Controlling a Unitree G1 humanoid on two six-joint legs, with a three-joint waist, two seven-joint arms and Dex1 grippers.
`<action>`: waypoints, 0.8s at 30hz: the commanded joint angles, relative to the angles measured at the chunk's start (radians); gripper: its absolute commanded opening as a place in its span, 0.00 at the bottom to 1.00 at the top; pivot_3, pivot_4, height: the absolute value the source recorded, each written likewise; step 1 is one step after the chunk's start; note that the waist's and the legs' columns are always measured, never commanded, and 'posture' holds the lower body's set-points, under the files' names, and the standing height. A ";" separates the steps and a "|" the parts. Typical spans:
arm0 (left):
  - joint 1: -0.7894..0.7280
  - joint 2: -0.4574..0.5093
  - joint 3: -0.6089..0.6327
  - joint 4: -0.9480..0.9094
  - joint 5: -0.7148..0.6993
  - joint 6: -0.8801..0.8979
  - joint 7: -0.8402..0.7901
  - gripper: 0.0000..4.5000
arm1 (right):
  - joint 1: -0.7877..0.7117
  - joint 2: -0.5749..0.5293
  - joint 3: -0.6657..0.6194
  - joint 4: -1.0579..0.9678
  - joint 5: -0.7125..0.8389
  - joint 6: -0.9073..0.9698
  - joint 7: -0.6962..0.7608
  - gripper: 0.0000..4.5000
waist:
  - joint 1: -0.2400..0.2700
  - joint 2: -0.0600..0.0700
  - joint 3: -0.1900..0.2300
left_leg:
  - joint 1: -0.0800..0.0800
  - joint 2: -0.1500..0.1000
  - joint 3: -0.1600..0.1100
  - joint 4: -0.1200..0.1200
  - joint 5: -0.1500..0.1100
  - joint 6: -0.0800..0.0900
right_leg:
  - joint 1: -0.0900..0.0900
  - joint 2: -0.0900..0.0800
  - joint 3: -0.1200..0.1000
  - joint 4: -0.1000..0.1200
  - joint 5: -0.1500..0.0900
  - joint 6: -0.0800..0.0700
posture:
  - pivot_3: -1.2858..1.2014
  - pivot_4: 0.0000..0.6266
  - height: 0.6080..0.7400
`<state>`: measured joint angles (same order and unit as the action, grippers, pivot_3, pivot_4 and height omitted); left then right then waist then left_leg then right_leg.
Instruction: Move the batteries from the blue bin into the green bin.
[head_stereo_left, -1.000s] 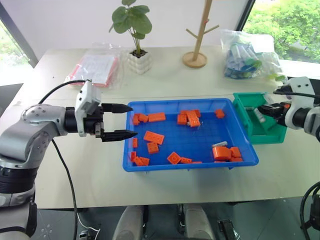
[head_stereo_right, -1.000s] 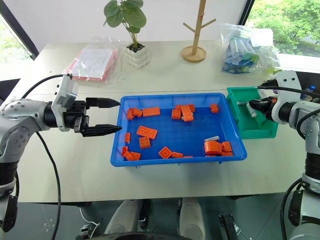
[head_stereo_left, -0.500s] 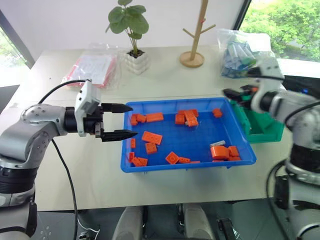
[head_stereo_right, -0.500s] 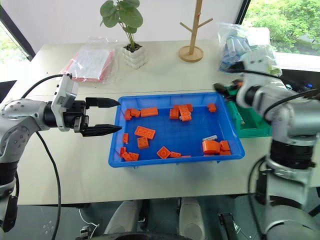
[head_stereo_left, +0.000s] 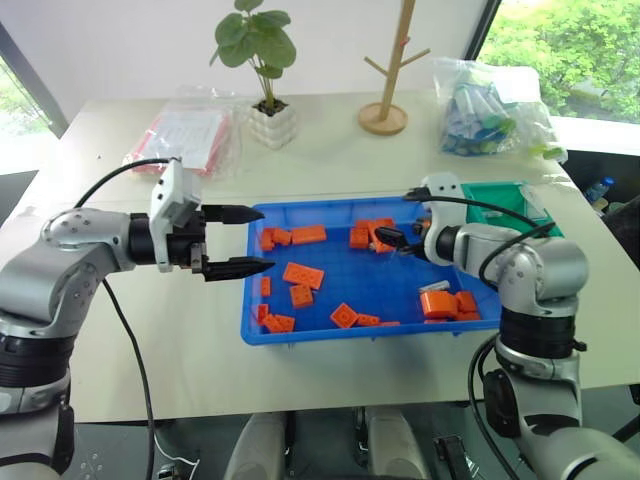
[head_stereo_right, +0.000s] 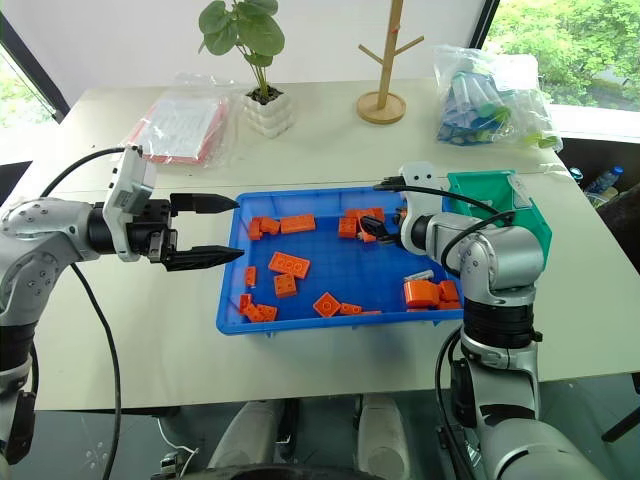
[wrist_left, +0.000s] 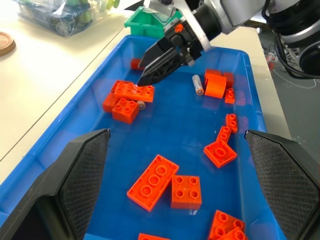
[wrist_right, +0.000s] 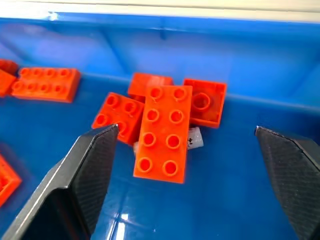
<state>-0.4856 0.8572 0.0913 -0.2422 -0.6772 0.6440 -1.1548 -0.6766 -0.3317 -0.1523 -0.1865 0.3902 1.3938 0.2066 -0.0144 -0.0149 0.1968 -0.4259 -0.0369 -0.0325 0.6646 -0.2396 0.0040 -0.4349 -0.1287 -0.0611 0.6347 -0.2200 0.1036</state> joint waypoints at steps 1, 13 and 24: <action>-0.004 0.009 0.032 -0.036 -0.017 0.000 0.008 1.00 | -0.021 0.009 0.025 0.022 -0.018 -0.061 0.002 0.99 | 0.000 0.000 0.000 | 0.000 0.000 0.000 0.000 0.000 0.000 | 0.000 0.000 0.000 0.000 0.000 0.000 | 0.52 0.24 0.64; 0.002 0.012 0.045 -0.051 -0.030 0.010 0.028 1.00 | -0.026 -0.012 0.141 0.137 -0.091 -0.233 0.035 0.94 | -0.001 0.000 0.000 | 0.000 0.000 0.000 0.000 0.000 0.000 | 0.000 0.000 0.000 0.000 0.000 0.000 | 0.52 0.24 0.64; -0.005 0.002 0.038 -0.053 -0.035 0.012 0.047 1.00 | -0.023 -0.033 0.137 0.082 -0.080 -0.208 0.050 0.47 | 0.000 0.000 0.000 | 0.001 0.000 0.000 0.000 0.000 0.000 | 0.000 0.000 0.001 0.001 0.000 0.000 | 0.52 0.24 0.64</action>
<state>-0.4804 0.8585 0.1032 -0.2779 -0.6989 0.6630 -1.1091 -0.6835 -0.3550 -0.0077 -0.0474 0.3100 1.1847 0.2533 -0.0146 -0.0150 0.1968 -0.4251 -0.0368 -0.0324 0.6647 -0.2395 0.0040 -0.4348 -0.1283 -0.0604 0.6355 -0.2198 0.1038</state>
